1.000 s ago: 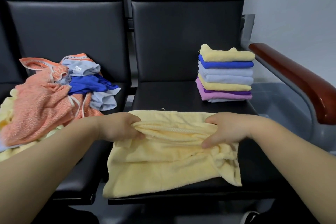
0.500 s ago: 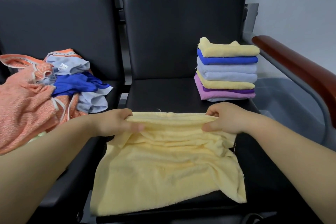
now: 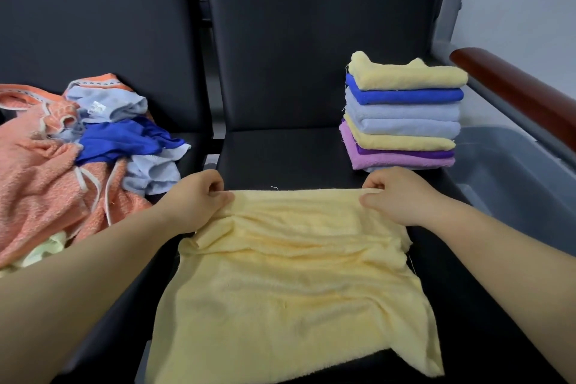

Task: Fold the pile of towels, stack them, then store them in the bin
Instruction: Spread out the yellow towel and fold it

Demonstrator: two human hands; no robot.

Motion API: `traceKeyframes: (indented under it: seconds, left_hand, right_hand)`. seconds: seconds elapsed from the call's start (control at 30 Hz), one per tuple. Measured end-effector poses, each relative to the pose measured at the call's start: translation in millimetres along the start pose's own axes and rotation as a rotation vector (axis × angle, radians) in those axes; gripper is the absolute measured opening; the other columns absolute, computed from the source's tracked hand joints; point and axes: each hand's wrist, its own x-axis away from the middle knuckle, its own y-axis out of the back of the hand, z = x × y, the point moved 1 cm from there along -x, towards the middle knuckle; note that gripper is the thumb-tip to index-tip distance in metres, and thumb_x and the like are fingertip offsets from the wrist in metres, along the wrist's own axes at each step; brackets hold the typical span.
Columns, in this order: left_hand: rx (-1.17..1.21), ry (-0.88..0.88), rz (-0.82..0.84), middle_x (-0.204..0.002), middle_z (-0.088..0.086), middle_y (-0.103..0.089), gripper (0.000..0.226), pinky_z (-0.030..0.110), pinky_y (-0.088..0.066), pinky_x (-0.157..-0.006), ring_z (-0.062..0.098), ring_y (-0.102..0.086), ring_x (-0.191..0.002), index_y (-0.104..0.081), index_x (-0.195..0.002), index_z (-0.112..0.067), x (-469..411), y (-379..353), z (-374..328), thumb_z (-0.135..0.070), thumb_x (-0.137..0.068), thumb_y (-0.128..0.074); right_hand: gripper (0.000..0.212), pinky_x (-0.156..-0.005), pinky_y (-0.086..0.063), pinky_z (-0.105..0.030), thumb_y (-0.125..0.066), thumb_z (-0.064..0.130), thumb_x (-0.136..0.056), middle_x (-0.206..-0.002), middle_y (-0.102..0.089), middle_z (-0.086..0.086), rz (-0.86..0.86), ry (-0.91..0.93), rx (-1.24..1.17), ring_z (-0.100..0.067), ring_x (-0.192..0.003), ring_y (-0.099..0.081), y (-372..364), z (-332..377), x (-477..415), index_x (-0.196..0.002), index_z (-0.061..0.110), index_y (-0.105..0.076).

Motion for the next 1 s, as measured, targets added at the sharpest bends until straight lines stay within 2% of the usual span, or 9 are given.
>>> traceKeyframes:
  seconds: [0.07,0.2,0.37,0.57,0.73,0.87,1.0]
  left_hand:
    - [-0.025,0.002,0.028,-0.081,0.001,-0.067,0.016,0.035,-0.052,-0.068,0.017,-0.062,-0.074,-0.061,-0.086,-0.021,-1.3,-1.8,1.3,-0.034,-0.093,-0.067]
    - [-0.05,0.011,0.037,-0.086,-0.006,-0.067,0.008,0.023,-0.044,-0.065,0.011,-0.062,-0.082,-0.064,-0.088,-0.026,-4.0,-1.0,7.3,-0.03,-0.096,-0.064]
    - [-0.035,0.048,-0.009,-0.087,-0.004,-0.066,0.008,0.024,-0.042,-0.063,0.011,-0.059,-0.08,-0.062,-0.09,-0.024,-7.0,-1.1,12.3,-0.026,-0.097,-0.06]
    - [-0.052,0.047,-0.021,-0.088,-0.003,-0.066,0.008,0.028,-0.045,-0.067,0.012,-0.059,-0.081,-0.061,-0.09,-0.023,-11.1,-3.2,14.0,-0.027,-0.097,-0.061]
    - [-0.051,0.064,0.009,-0.095,-0.009,-0.062,0.008,0.028,-0.043,-0.071,0.006,-0.056,-0.084,-0.058,-0.103,-0.026,-14.5,-1.2,17.4,-0.03,-0.097,-0.061]
    - [-0.121,0.098,0.103,-0.094,-0.003,-0.065,0.008,0.03,-0.05,-0.07,0.014,-0.062,-0.083,-0.063,-0.097,-0.025,-16.9,4.1,17.8,-0.033,-0.095,-0.059]
    - [-0.112,0.087,0.116,-0.089,0.002,-0.065,0.011,0.028,-0.045,-0.063,0.017,-0.059,-0.076,-0.06,-0.092,-0.019,-13.3,10.9,16.8,-0.03,-0.094,-0.063]
  right_hand:
    - [0.011,-0.068,-0.048,-0.029,-0.067,0.031,-0.091,-0.089,-0.07,0.012,0.009,-0.012,0.023,-0.008,-0.084,-0.063,-2.8,-2.4,-0.6,-0.083,0.038,-0.065]
    - [0.01,-0.075,-0.055,-0.032,-0.065,0.034,-0.092,-0.089,-0.071,0.012,0.011,-0.025,0.064,-0.009,-0.084,-0.065,-4.2,-5.0,-2.7,-0.083,0.039,-0.066]
    - [0.007,-0.08,-0.057,-0.033,-0.065,0.032,-0.094,-0.093,-0.07,0.013,0.005,-0.048,0.085,-0.008,-0.086,-0.063,-3.2,-6.3,-3.3,-0.088,0.036,-0.067]
    - [0.003,-0.076,-0.053,-0.03,-0.062,0.031,-0.095,-0.096,-0.066,0.011,-0.011,-0.064,0.112,-0.008,-0.087,-0.06,-6.0,-6.0,-2.5,-0.094,0.032,-0.064]
    - [0.005,-0.072,-0.049,-0.03,-0.063,0.028,-0.093,-0.098,-0.064,0.008,-0.009,-0.095,0.13,-0.01,-0.087,-0.058,-6.3,-2.0,-1.5,-0.098,0.026,-0.063]
    - [0.016,-0.072,-0.048,-0.031,-0.065,0.028,-0.088,-0.099,-0.065,0.002,0.068,-0.145,0.135,-0.014,-0.086,-0.06,-2.8,1.7,-0.3,-0.102,0.022,-0.063]
    - [0.022,-0.067,-0.044,-0.032,-0.062,0.028,-0.088,-0.103,-0.069,-0.006,0.114,-0.177,0.157,-0.017,-0.082,-0.057,-3.8,0.6,0.7,-0.103,0.013,-0.068]
